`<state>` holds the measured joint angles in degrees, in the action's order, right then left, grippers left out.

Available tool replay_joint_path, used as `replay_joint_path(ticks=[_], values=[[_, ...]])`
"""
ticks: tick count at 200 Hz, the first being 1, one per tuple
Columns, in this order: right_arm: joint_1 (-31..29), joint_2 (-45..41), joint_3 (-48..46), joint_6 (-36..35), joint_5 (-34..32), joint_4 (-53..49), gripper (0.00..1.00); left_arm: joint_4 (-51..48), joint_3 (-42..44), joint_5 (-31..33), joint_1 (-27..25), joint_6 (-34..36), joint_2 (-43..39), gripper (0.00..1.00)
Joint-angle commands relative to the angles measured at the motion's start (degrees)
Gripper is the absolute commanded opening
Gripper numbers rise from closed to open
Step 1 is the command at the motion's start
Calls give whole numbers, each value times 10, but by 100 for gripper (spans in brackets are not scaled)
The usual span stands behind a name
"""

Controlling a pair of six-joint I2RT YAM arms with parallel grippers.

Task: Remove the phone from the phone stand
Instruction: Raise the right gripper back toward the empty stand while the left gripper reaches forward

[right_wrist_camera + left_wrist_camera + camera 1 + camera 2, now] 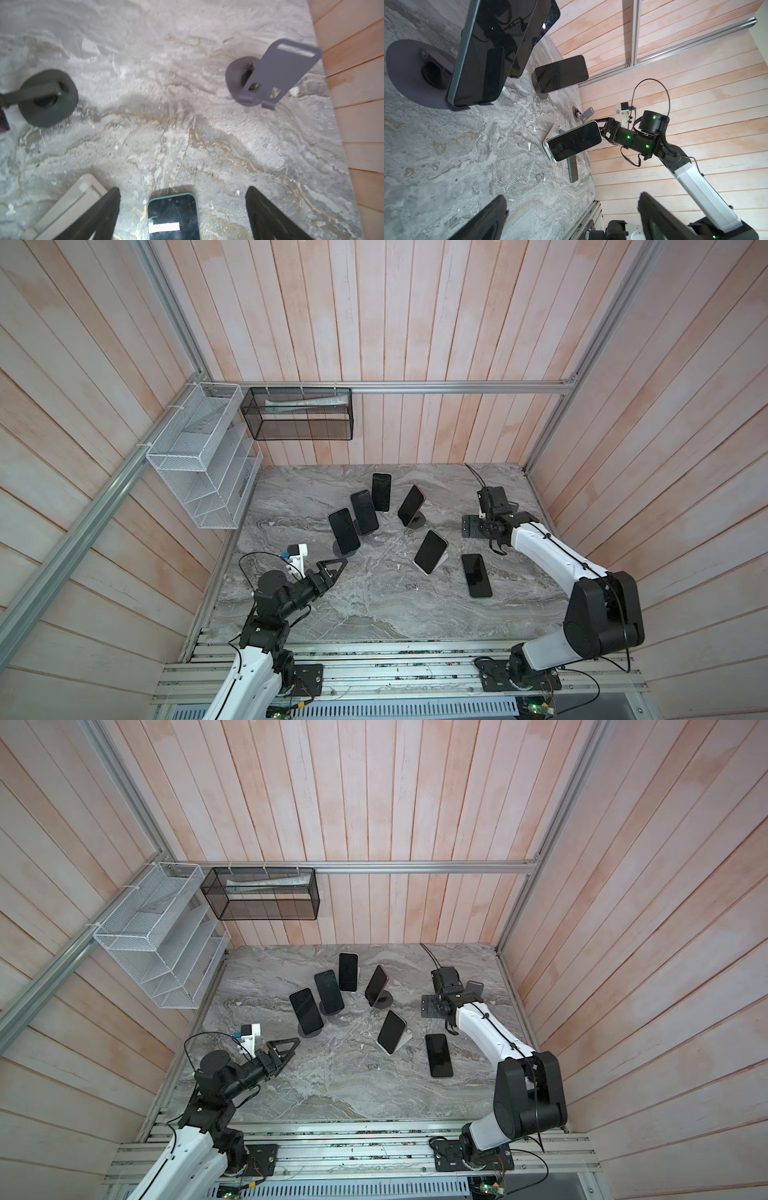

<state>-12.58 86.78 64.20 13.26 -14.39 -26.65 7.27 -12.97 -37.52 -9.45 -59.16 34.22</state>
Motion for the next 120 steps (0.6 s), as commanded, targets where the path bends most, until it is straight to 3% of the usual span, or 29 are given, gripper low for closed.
replay_joint_path(ticks=[1,25,44,81,120], values=[[49,25,25,-5,-44,41,97,12,-49,-9,-6,21,34,100],[111,66,59,-21,-25,91,98,-18,-73,-11,-10,43,54,100],[146,133,148,-34,4,56,98,-35,-85,-4,-10,50,58,100],[172,225,238,-58,68,23,98,-47,-131,-4,-12,74,111,100],[186,259,247,-56,115,32,96,-47,-170,-11,-20,73,166,99]])
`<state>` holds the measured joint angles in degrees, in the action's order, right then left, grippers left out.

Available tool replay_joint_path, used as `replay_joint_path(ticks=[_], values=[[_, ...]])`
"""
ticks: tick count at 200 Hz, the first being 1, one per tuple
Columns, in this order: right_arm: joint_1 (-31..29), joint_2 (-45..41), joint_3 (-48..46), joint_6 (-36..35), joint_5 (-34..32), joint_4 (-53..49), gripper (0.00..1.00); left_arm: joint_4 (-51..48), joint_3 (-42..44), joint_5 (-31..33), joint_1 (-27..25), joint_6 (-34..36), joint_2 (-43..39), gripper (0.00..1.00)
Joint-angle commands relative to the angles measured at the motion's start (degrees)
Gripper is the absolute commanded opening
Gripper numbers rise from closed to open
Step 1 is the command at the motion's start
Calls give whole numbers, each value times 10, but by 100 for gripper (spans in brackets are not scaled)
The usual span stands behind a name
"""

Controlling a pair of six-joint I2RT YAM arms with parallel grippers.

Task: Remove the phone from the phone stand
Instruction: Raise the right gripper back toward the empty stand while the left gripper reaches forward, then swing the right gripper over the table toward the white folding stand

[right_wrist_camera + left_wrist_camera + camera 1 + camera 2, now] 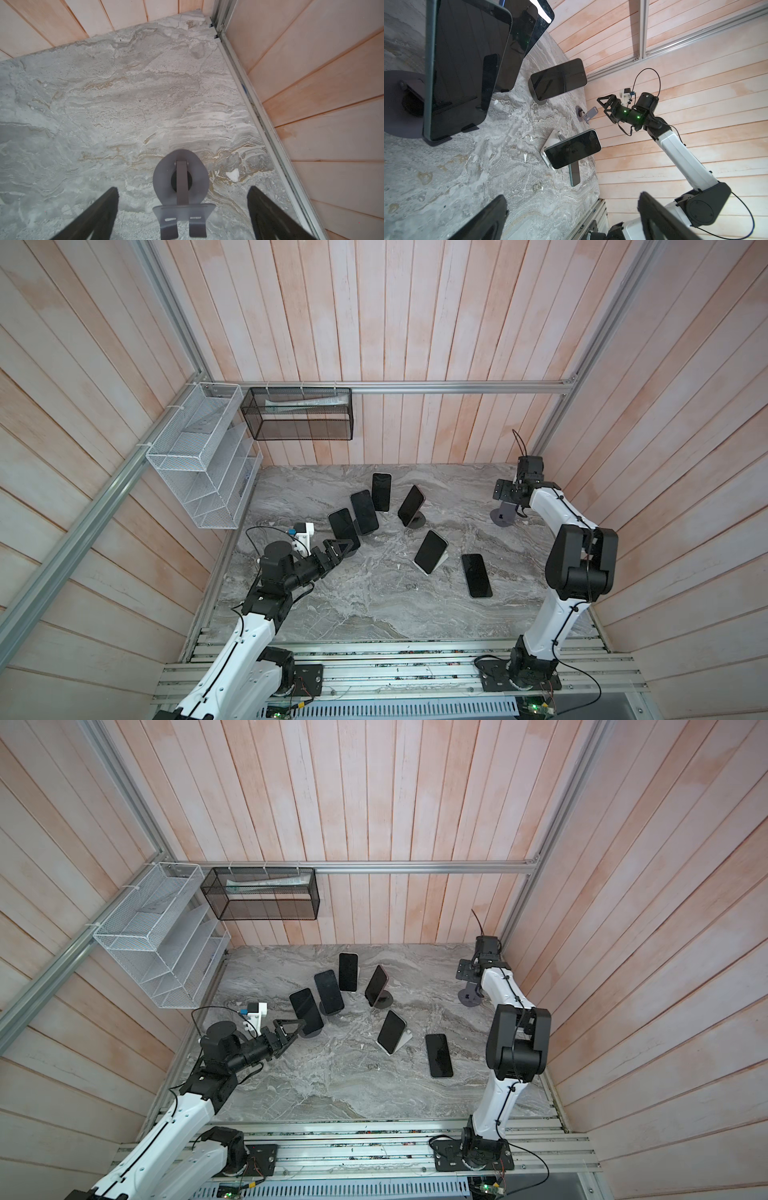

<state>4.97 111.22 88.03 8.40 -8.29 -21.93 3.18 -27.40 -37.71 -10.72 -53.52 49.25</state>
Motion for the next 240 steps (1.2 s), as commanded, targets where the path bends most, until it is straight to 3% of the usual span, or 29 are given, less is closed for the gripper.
replay_joint_path(ticks=[1,37,79,112,172,208,240], values=[[13,15,8,-7,57,-15,96,-6,-27,-8,-8,17,16,99],[26,41,11,-2,109,-13,86,-27,-52,1,-9,35,47,99],[26,40,-22,12,109,31,76,-13,-59,5,-13,29,68,98],[23,36,-32,8,125,42,56,-12,-53,19,-18,30,59,98],[-22,5,-43,17,97,60,50,-21,-32,39,-22,25,28,97],[-91,40,33,14,84,23,50,-33,-30,44,-22,39,13,98],[-146,121,152,3,19,-30,51,-52,-31,38,-20,46,0,98]])
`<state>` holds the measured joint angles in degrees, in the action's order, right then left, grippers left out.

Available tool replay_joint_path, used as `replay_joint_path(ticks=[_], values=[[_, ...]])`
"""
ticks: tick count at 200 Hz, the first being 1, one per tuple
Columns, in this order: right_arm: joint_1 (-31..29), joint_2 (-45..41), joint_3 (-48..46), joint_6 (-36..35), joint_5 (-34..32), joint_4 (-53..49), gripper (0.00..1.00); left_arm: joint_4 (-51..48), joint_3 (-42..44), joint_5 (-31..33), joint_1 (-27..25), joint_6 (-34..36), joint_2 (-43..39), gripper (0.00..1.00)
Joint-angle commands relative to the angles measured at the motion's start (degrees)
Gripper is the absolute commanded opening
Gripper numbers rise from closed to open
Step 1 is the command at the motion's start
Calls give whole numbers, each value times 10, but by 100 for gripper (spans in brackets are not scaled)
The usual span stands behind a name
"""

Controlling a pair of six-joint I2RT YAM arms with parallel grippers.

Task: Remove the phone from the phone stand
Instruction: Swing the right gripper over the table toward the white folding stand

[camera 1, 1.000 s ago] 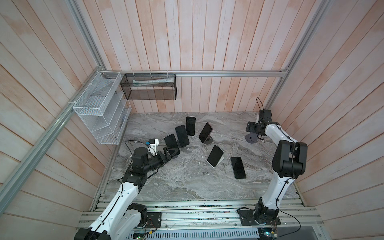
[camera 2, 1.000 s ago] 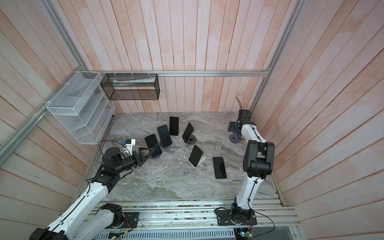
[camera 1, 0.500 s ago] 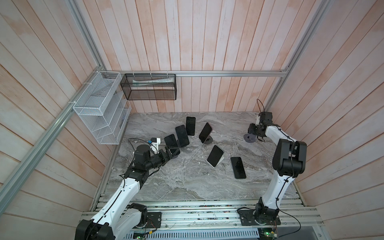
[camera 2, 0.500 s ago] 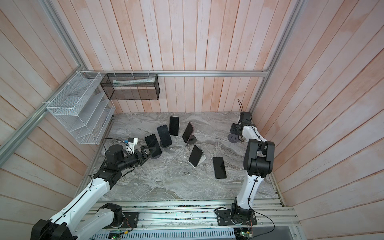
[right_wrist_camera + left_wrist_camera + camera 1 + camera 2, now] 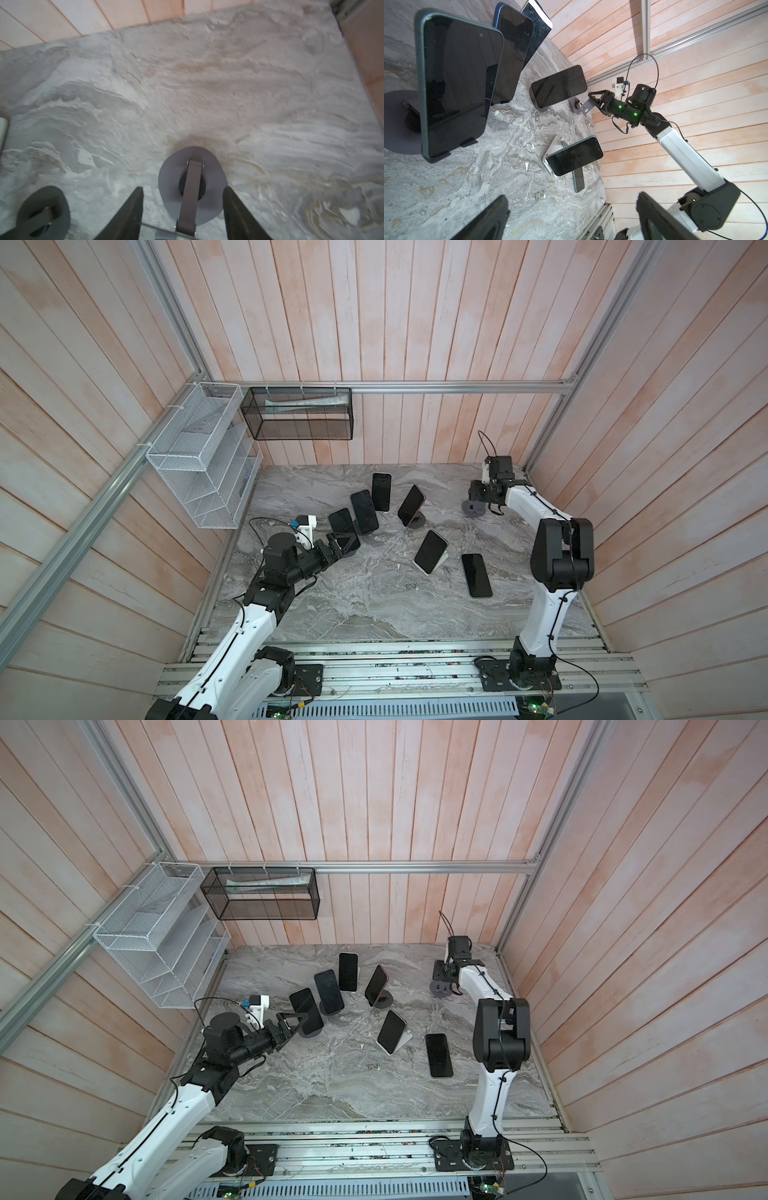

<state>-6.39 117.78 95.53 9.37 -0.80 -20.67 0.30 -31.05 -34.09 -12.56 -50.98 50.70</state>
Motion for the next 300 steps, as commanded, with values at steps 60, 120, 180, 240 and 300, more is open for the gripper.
replay_joint_path(ticks=[60,120,180,240,300], values=[[-54,200,298,-11,-5,-144,53,-75,18,30,-2,50,-66,98],[-65,180,356,0,-50,-217,98,-92,-4,23,-2,79,-68,98],[-67,-82,124,52,-44,-166,79,-121,5,16,-2,62,-124,98],[-85,-571,-615,357,67,244,0,-61,118,-59,-8,-44,-239,74],[-89,-489,-689,343,242,283,0,-87,122,-73,-10,-41,-238,57]])
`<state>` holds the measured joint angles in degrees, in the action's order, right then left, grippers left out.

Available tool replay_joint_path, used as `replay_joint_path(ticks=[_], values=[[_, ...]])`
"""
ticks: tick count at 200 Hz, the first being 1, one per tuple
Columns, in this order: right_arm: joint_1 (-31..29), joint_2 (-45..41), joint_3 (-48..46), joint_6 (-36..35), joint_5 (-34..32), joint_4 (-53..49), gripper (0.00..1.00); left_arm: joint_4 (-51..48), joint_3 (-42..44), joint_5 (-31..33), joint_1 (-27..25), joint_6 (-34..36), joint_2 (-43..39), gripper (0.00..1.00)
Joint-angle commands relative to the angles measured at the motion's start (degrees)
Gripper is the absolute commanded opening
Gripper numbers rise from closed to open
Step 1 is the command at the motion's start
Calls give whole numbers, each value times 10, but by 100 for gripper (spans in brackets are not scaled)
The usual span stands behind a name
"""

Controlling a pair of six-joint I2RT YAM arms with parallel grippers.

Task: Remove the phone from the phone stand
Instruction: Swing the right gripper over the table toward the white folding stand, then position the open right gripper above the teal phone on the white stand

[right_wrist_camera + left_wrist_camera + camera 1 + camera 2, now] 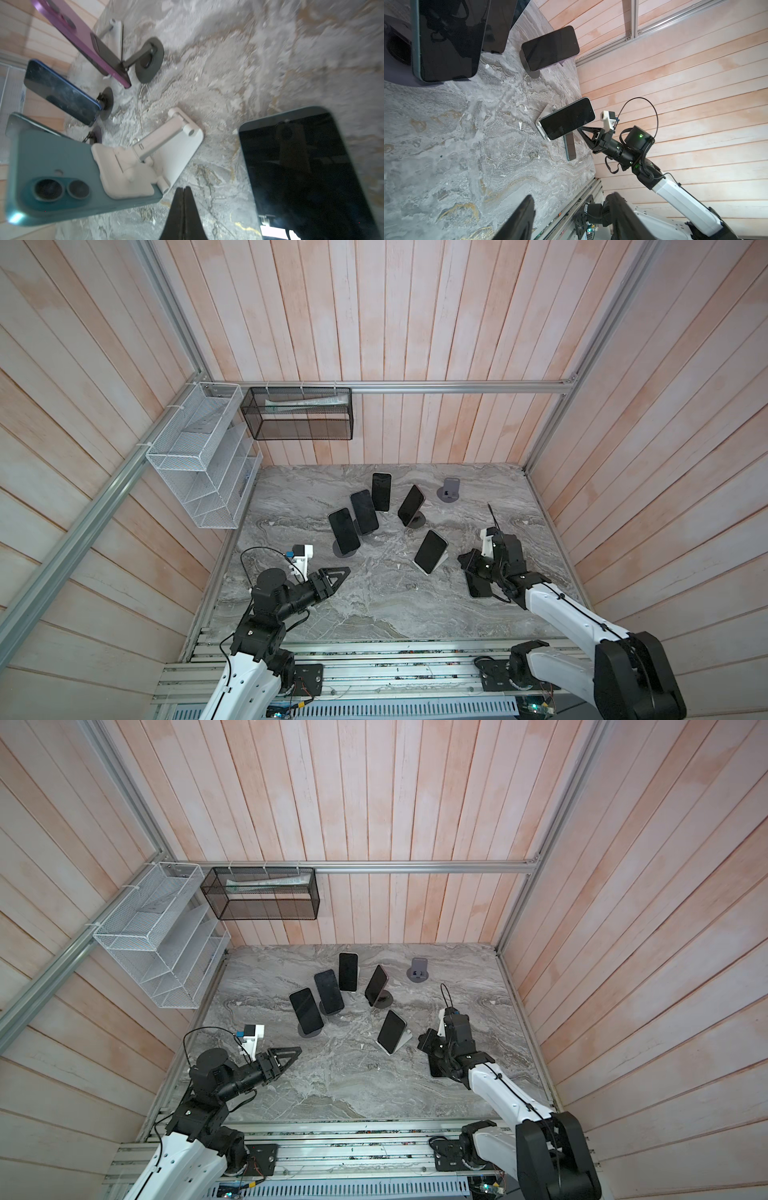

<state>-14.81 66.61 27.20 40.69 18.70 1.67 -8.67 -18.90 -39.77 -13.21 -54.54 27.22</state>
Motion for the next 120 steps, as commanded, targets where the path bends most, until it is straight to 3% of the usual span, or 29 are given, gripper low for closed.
replay_joint_path(ticks=[1,25,71,120], values=[[-5,23,-8,33,45,63,0,2,1,-16,-3,-5,-4,57],[-6,40,-61,90,12,162,0,-13,-2,-5,-3,-4,-16,57],[-6,103,-58,77,12,195,0,-63,-25,6,-3,26,-9,57],[-7,179,-45,78,-12,245,0,-33,-19,2,-4,24,18,57]])
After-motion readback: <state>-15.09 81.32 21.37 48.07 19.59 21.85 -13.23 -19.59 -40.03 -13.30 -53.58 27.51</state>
